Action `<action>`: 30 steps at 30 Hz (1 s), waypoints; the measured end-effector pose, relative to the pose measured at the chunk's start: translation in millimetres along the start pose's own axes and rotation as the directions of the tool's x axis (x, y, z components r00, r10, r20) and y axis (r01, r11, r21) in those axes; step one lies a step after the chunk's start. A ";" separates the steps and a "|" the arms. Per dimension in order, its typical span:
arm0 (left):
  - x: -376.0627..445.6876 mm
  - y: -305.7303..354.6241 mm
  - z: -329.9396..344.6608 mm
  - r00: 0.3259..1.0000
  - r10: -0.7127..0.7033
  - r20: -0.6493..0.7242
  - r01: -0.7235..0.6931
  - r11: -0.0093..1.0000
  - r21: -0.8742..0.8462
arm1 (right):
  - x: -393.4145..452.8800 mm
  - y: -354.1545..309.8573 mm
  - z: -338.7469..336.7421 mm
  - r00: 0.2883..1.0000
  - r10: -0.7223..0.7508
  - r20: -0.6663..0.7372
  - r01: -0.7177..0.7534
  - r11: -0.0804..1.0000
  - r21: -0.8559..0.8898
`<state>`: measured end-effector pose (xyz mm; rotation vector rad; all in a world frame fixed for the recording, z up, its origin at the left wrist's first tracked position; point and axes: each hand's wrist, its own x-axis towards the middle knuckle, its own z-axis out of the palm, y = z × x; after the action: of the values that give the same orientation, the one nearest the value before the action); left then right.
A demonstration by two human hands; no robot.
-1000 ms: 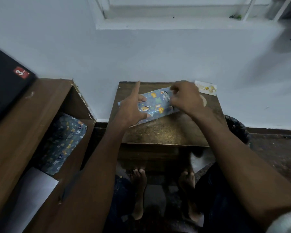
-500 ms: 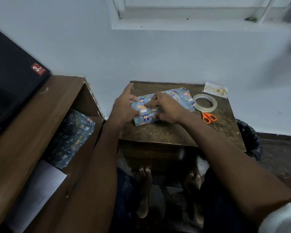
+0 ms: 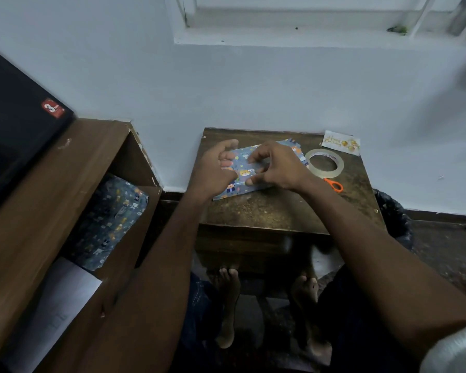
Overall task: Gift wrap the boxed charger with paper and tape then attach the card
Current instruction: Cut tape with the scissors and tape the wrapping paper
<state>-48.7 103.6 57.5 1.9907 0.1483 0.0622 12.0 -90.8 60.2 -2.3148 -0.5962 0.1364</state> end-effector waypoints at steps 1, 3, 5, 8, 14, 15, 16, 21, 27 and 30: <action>-1.3 3.0 4.4 1.000 -0.015 -0.006 0.015 1.000 -0.005 | 0.4 3.3 -2.3 1.000 0.003 0.014 -0.003 1.000 -0.001; -4.7 7.1 12.2 0.999 -0.028 -0.025 0.028 0.999 -0.017 | 0.8 6.1 -5.1 0.997 -0.035 0.062 0.040 0.996 -0.081; -8.6 9.4 17.9 0.998 -0.047 -0.042 0.045 0.998 -0.045 | 1.2 4.8 -6.5 0.992 -0.070 0.104 0.086 0.983 -0.159; -13.9 11.6 27.7 0.991 -0.097 -0.092 0.096 0.995 -0.014 | 1.2 7.3 -11.7 0.989 -0.081 0.127 0.101 0.981 -0.163; -16.6 16.7 43.5 0.944 -0.214 -0.253 0.219 0.976 -0.008 | -1.8 17.1 -18.6 0.995 -0.041 0.088 0.049 0.994 -0.094; -16.8 17.1 44.7 0.938 -0.224 -0.265 0.230 0.973 -0.010 | -2.5 17.5 -18.8 0.996 -0.037 0.080 0.045 0.995 -0.091; -17.6 18.2 45.4 0.936 -0.221 -0.275 0.231 0.973 0.004 | -3.2 17.4 -18.7 0.997 -0.036 0.071 0.042 0.995 -0.089; -20.0 17.4 45.0 0.940 -0.181 -0.290 0.205 0.977 0.054 | -9.9 11.8 -17.1 0.996 -0.084 0.037 0.088 0.988 -0.126; -19.6 11.4 47.0 0.929 -0.157 -0.336 0.186 0.981 0.058 | -12.2 10.4 -16.2 0.992 -0.092 0.091 0.107 0.980 -0.170; -17.2 8.5 48.1 0.941 -0.130 -0.313 0.160 0.984 0.072 | -12.2 12.8 -14.7 0.990 -0.095 0.105 0.113 0.976 -0.184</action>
<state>-59.7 54.4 45.8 2.0497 0.5086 0.2756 9.9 -113.7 61.3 -2.4649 -0.8088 0.1473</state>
